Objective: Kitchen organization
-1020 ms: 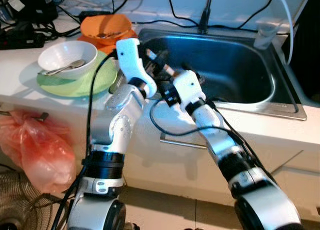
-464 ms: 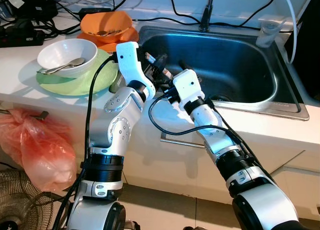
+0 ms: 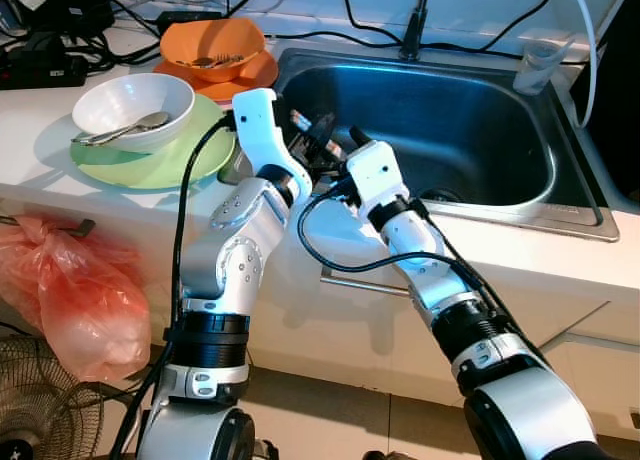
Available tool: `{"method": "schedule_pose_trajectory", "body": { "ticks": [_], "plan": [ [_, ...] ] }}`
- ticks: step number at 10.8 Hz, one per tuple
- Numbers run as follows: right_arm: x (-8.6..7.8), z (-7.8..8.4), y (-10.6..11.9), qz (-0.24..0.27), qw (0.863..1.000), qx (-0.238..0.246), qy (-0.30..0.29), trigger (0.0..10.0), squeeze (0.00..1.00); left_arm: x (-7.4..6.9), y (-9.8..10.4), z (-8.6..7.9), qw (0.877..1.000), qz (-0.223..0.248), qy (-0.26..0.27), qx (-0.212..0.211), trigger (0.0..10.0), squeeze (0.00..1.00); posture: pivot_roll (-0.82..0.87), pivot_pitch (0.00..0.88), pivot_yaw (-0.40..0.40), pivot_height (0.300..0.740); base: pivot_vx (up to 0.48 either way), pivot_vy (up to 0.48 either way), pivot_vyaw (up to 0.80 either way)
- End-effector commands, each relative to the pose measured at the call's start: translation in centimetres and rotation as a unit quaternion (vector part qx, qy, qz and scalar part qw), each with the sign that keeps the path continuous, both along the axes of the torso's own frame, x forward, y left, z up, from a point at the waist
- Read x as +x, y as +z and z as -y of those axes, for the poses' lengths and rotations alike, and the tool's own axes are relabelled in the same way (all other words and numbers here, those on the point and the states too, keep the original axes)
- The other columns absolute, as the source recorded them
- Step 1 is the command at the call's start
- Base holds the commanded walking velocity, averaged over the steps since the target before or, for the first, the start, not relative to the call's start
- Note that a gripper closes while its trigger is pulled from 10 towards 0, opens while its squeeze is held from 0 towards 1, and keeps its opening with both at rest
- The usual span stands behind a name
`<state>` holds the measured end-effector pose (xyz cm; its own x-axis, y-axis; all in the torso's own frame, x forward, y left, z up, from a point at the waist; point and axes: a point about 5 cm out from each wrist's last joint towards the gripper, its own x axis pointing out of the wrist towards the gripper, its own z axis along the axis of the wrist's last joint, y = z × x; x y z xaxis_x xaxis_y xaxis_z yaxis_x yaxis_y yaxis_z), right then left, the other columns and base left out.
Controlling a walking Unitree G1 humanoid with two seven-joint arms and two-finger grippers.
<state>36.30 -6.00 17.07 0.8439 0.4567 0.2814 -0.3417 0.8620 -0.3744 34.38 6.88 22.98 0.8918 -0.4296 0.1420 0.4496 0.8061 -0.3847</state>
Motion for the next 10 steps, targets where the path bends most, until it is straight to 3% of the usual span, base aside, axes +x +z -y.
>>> {"method": "schedule_pose_trajectory", "body": {
  "ticks": [1, 5, 6, 7, 8, 10],
  "plan": [
    [0.21, -0.26, 0.99, 0.016, 1.000, 0.005, 0.005, 0.0, 0.00, -0.37, -0.52, 0.88, 1.000, -0.012, -0.016, 0.002, 0.0, 0.00, 0.07, 0.092, 0.012, 0.740, 0.000, 0.000, 0.00],
    [0.21, -0.29, 0.92, 0.015, 1.000, 0.006, 0.007, 0.0, 0.00, -0.45, -0.64, 0.91, 1.000, -0.015, -0.018, 0.001, 0.4, 0.00, 0.07, 0.094, 0.007, 0.740, 0.000, 0.000, 0.00],
    [0.20, -0.27, 0.92, 0.015, 1.000, 0.006, 0.008, 0.0, 0.00, -0.47, -0.67, 0.92, 1.000, -0.015, -0.017, 0.001, 1.5, 0.00, 0.07, 0.095, 0.006, 0.740, 0.000, 0.000, 0.00],
    [0.20, -0.25, 0.91, 0.015, 1.000, 0.005, 0.009, 0.0, 0.00, -0.46, -0.69, 0.91, 1.000, -0.015, -0.017, 0.002, 4.6, 0.00, 0.07, 0.095, 0.005, 0.740, 0.000, 0.000, 0.00],
    [0.21, -0.20, 0.89, 0.015, 1.000, 0.005, 0.009, 0.0, 0.00, -0.44, -0.69, 0.90, 1.000, -0.013, -0.017, 0.003, 10.0, 0.00, 0.07, 0.095, 0.003, 0.740, 0.000, 0.000, 0.00],
    [0.22, -0.17, 0.87, 0.014, 1.000, 0.004, 0.010, 0.0, 0.00, -0.41, -0.65, 0.88, 1.000, -0.010, -0.016, 0.003, 10.0, 0.00, 0.07, 0.095, 0.002, 0.740, 0.000, 0.000, 0.00]
  ]
}}
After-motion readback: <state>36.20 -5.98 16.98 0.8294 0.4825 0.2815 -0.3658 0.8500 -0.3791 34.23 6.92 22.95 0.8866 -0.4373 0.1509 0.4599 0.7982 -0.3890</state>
